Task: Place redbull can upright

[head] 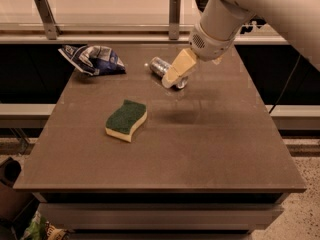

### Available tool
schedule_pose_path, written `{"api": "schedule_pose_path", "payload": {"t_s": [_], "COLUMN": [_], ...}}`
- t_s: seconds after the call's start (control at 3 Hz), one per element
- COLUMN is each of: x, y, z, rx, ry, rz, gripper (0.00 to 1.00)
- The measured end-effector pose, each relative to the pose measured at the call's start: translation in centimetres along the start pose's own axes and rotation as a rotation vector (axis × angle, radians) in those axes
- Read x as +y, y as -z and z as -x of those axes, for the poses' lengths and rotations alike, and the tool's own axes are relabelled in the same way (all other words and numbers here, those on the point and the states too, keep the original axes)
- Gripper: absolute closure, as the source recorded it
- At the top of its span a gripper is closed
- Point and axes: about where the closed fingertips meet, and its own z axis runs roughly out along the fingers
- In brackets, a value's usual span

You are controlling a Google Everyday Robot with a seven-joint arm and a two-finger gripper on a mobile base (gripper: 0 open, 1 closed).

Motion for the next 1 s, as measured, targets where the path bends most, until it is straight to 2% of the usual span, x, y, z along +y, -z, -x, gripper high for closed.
{"api": "schedule_pose_path", "payload": {"t_s": [0.33, 0.67, 1.0], "x": [-0.6, 0.2, 1.1], "y": [-1.7, -4.6, -7.3], "z": [1.7, 3.5, 4.2], "rx": [0.023, 0.092, 0.165], "ry": [0.025, 0.082, 0.126], "rz": [-0.007, 0.011, 0.037], "gripper": [0.0, 0.0, 0.0]}}
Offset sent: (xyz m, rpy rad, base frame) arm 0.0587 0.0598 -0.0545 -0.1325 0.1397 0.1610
